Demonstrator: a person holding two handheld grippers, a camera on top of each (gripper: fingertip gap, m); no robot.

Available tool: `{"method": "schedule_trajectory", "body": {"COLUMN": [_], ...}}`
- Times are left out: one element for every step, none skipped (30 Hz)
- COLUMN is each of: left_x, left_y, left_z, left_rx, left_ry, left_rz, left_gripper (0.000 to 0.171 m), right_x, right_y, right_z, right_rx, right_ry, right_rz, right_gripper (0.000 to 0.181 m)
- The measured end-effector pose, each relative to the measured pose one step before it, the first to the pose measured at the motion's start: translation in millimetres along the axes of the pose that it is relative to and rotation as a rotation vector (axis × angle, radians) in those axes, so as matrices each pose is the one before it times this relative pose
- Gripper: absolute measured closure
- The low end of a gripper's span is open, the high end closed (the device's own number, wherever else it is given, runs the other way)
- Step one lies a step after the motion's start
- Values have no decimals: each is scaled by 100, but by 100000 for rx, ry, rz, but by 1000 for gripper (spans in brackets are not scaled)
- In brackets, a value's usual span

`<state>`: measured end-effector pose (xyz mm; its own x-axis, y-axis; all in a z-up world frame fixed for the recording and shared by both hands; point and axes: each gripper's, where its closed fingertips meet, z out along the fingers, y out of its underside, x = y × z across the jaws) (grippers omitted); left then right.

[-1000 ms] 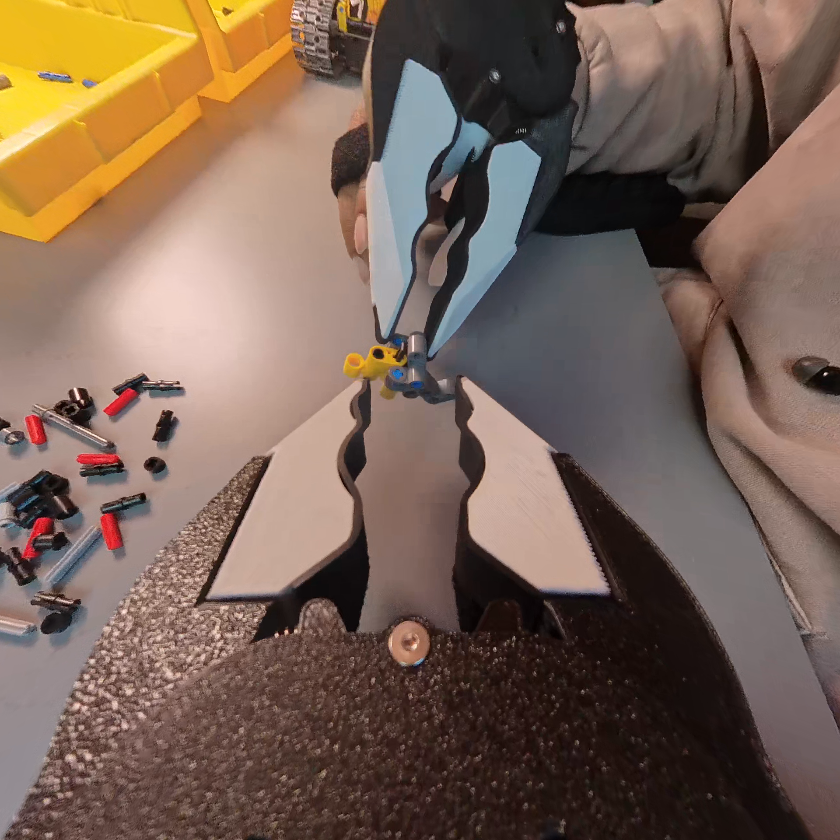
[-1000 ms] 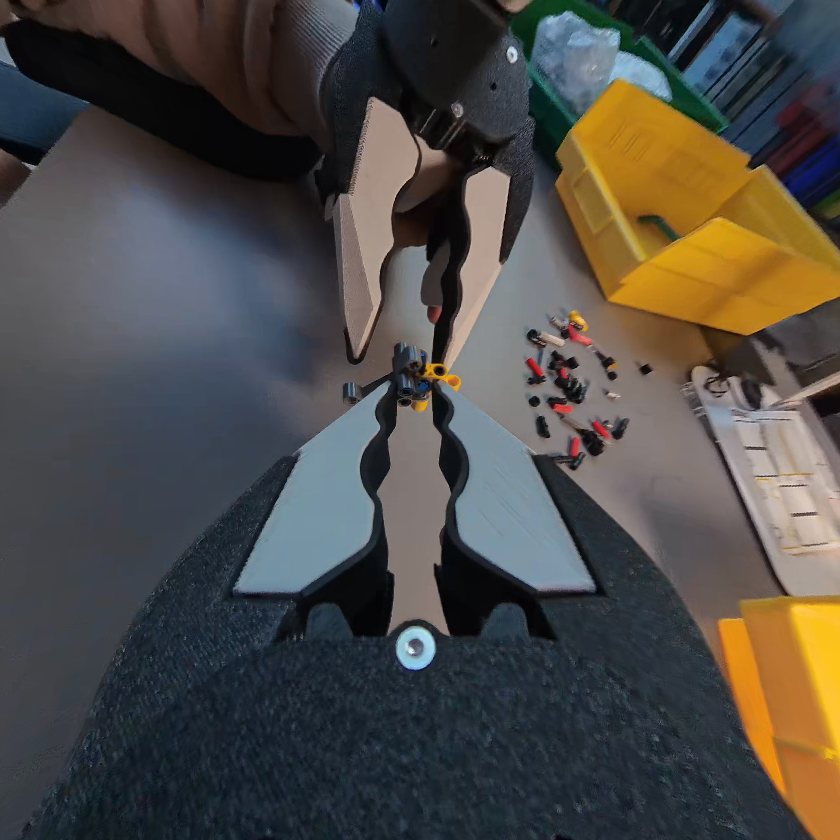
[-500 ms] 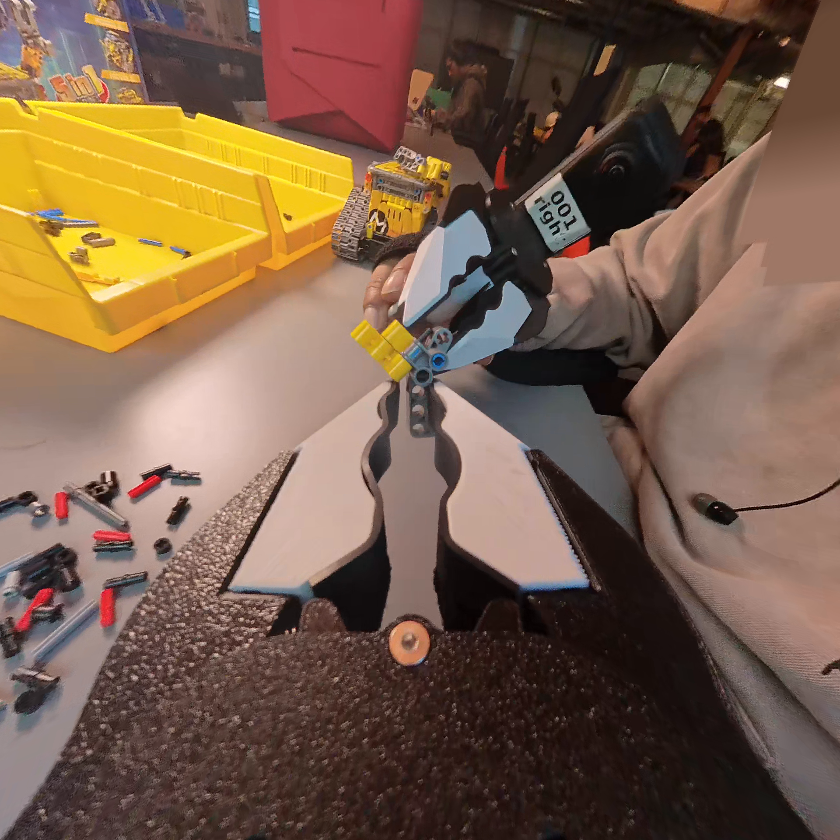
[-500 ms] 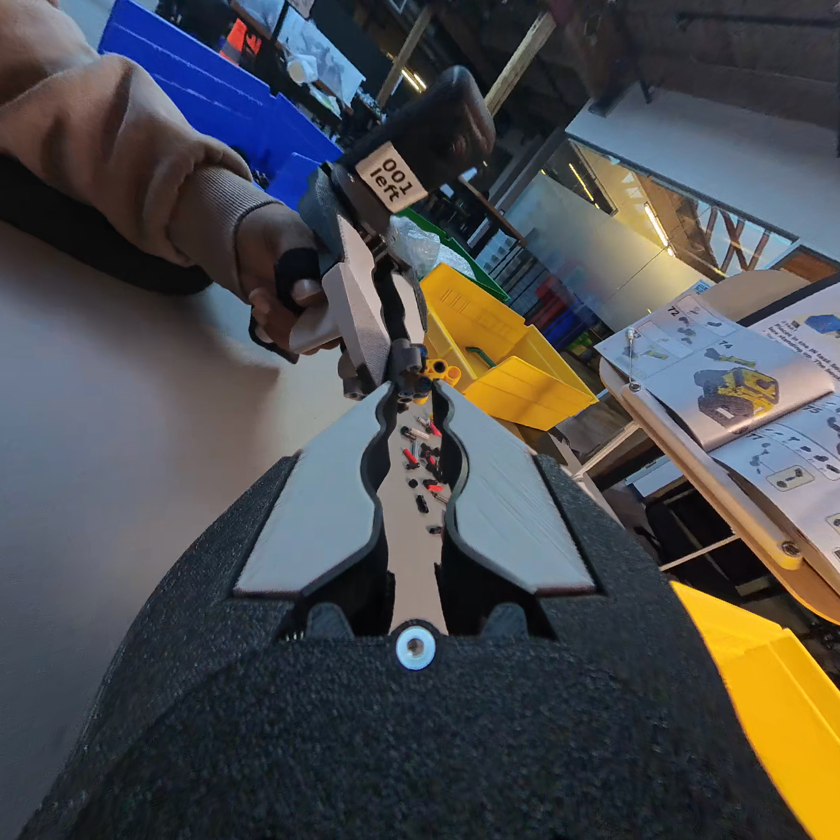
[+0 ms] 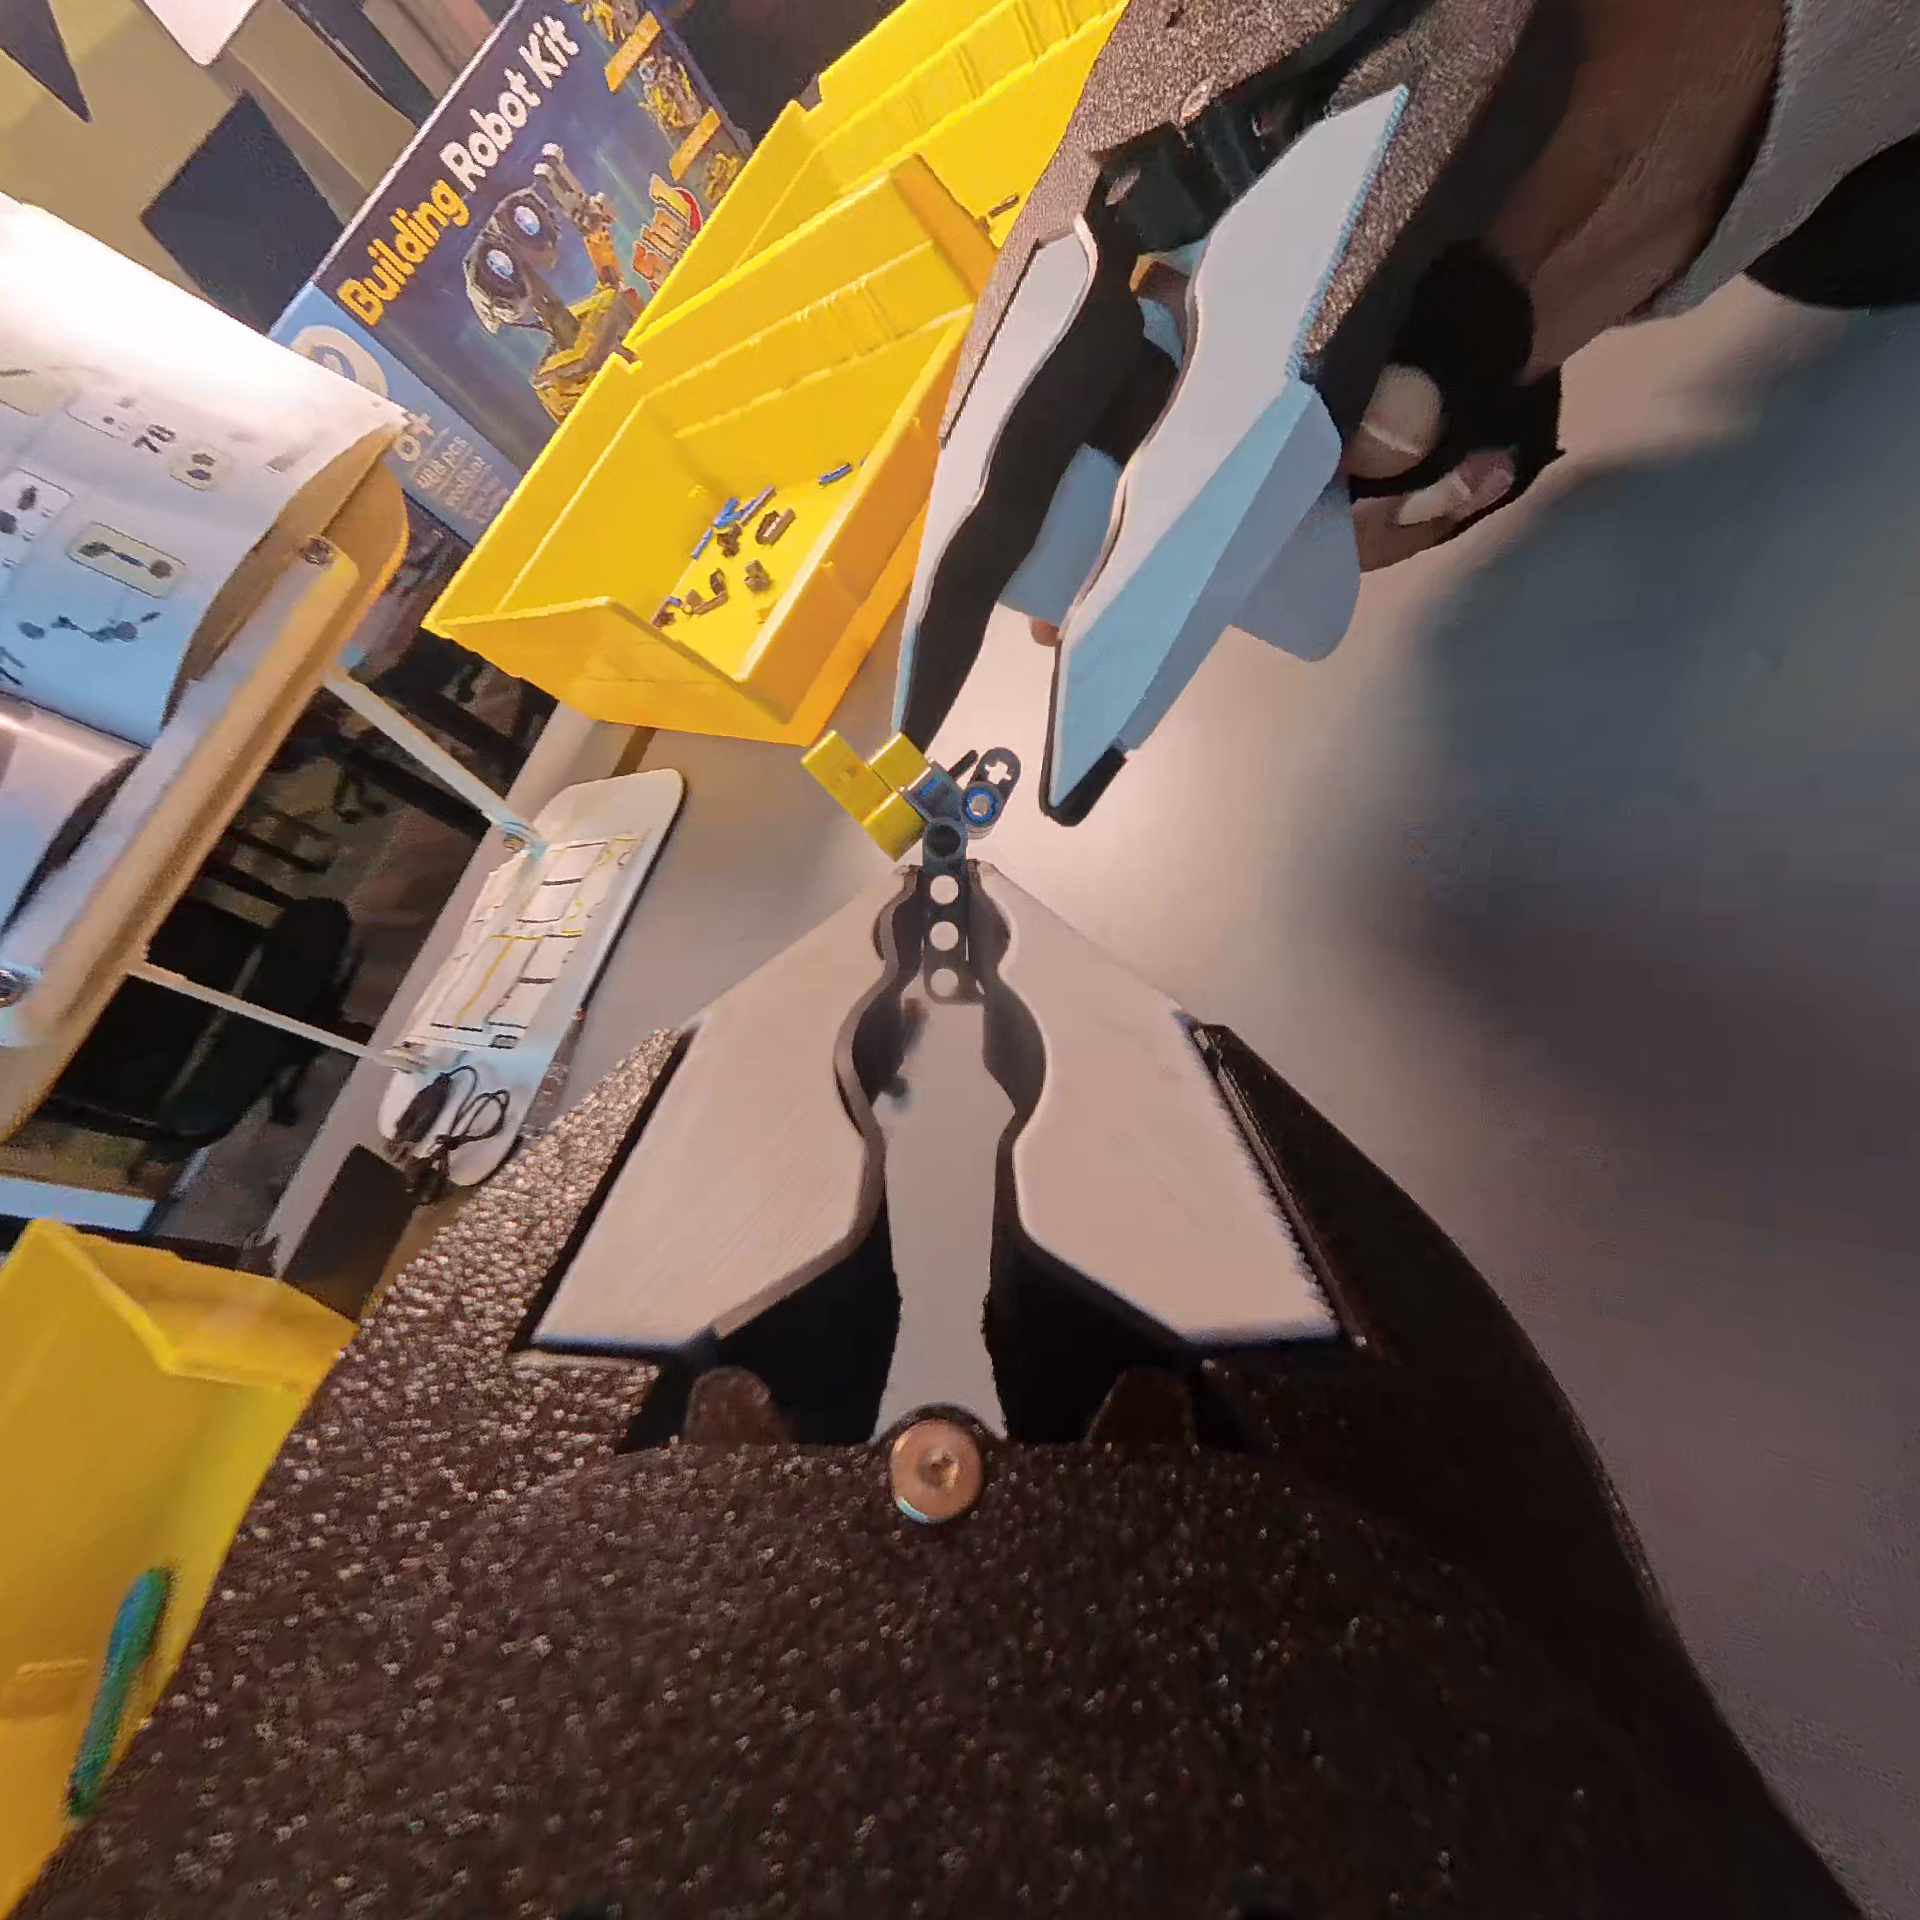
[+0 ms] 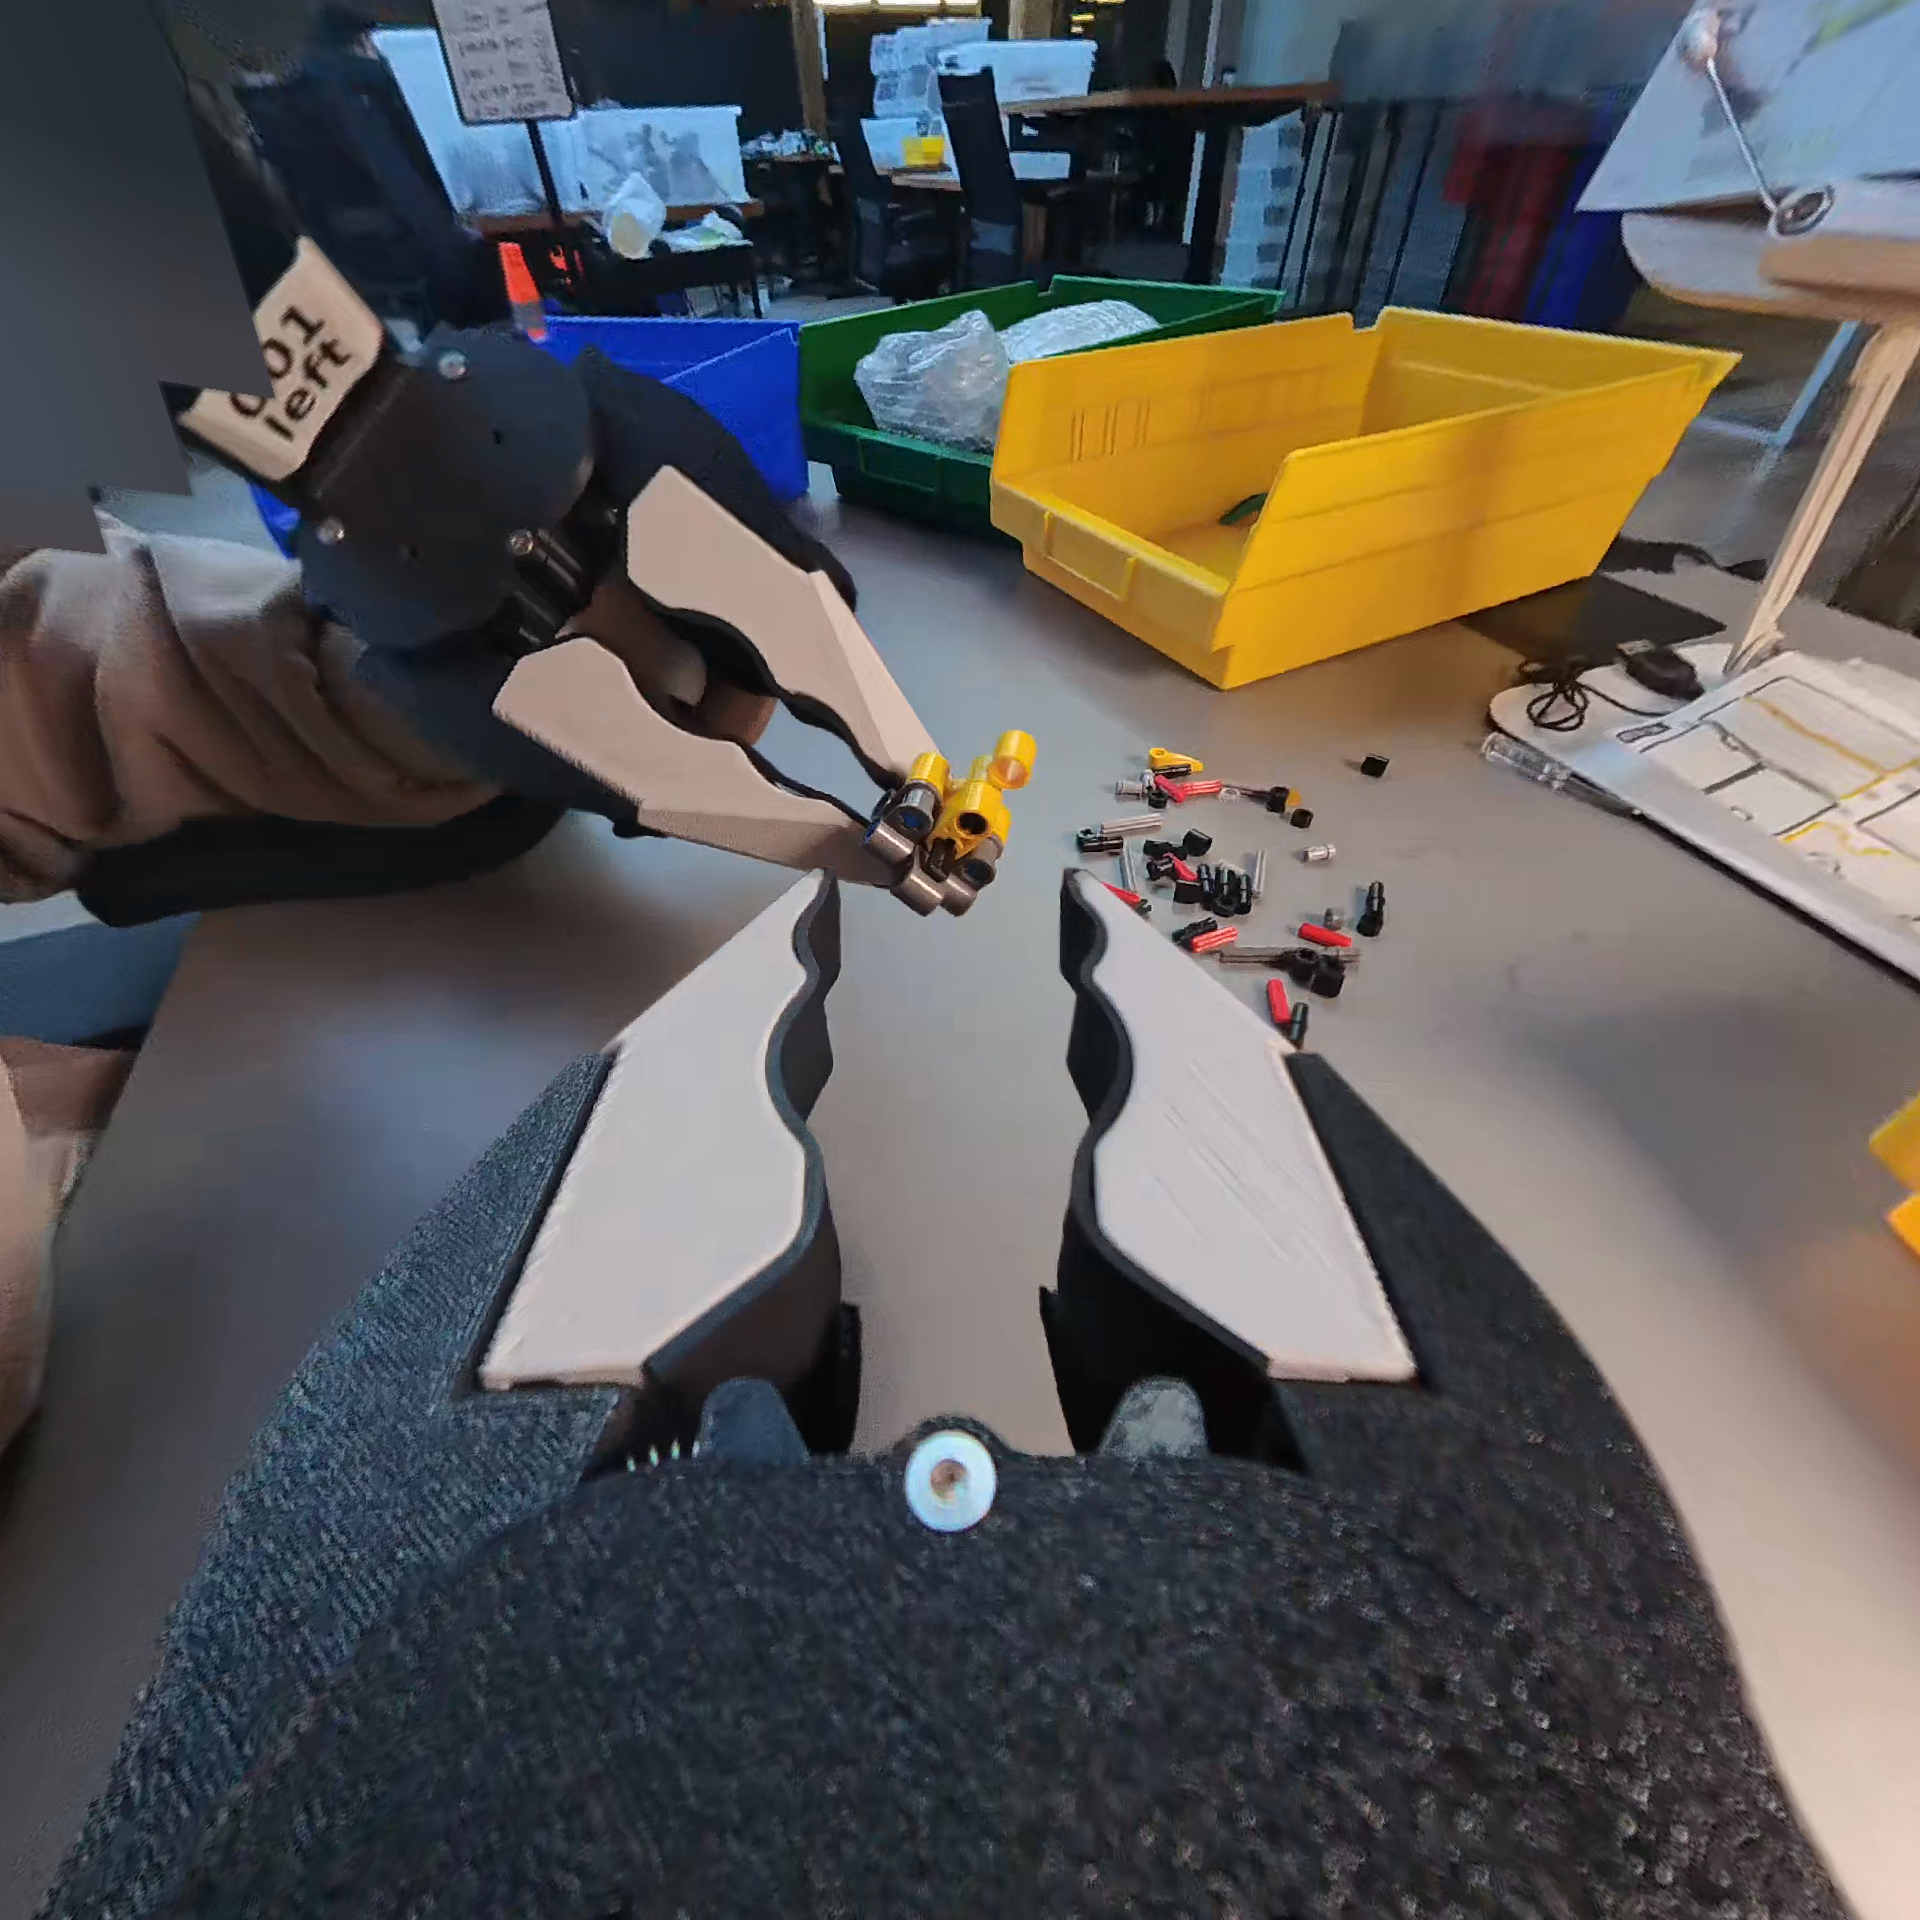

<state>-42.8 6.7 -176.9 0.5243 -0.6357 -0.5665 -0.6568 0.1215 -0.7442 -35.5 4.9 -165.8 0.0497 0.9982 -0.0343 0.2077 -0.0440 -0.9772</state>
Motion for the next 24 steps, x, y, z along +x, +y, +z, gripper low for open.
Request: {"method": "schedule_trajectory", "body": {"left_x": [-9,33,-40,2,-37,17,26,101,156,241,424,399,379,402,146,164,417,436,539,649,310,15,11,86], "left_y": [-30,-23,-96,-172,-167,-100,11,6,-110,-184,-193,-276,-556,-948,-1144,-981,-428,116,364,452,428,246,34,3], "left_z": [69,68,51,26,46,77,88,45,-25,-81,-168,-299,-480,-634,-614,-425,-161,99,234,309,349,239,15,-18], "left_rx": [-519,-510,-60,325,152,-167,-427,536,2062,3171,3692,4058,5334,7088,7789,6204,2346,-996,-2252,-2644,-2684,-1867,-484,-390], "left_ry": [-1623,-1223,-1641,-1229,-1198,-728,-629,197,1544,3965,7272,8813,9634,9424,6204,4541,4354,2830,2287,2387,407,-578,-340,581], "left_rz": [2512,2131,1779,1503,982,834,858,517,-1993,-5570,-9282,-12785,-13919,-12848,-10342,-6940,-3690,-1056,1160,1837,1380,1184,968,99], "left_gripper": [165,165,165,165,165,165,166,165,164,163,156,145,137,134,133,135,138,138,138,139,139,142,142,142], "right_x": [-73,-93,-94,-80,58,46,-77,61,-66,-133,-164,-391,-447,-408,-537,-636,-491,-478,-375,-289,-330,-302,-49,-57], "right_y": [-38,-150,-192,-68,119,92,18,121,87,-41,-126,-215,-276,-232,-109,-58,-41,-36,33,-6,4,37,98,-2], "right_z": [107,54,37,51,99,60,3,-32,-75,-148,-200,-271,-350,-354,-264,-142,-17,86,130,135,136,114,39,-12], "right_rx": [366,929,1088,172,-856,-249,278,-926,-1065,-56,533,934,1128,925,185,177,153,37,-527,-426,-571,-881,-1077,-427], "right_ry": [-1372,-1372,-1102,-806,45,105,-642,17,-992,-1497,-1619,-2887,-2701,-1892,-2509,-2842,-1456,-1056,-391,-5,-508,-424,916,460], "right_rz": [3416,3462,3135,2762,2579,1755,1024,1176,76,-723,-1053,-2347,-3825,-4967,-4762,-3741,-3226,-3331,-3062,-2620,-2394,-2437,-2449,-1898], "right_gripper": [140,139,139,140,141,148,155,155,156,156,156,157,157,156,157,157,157,156,156,156,156,157,157,157]}}
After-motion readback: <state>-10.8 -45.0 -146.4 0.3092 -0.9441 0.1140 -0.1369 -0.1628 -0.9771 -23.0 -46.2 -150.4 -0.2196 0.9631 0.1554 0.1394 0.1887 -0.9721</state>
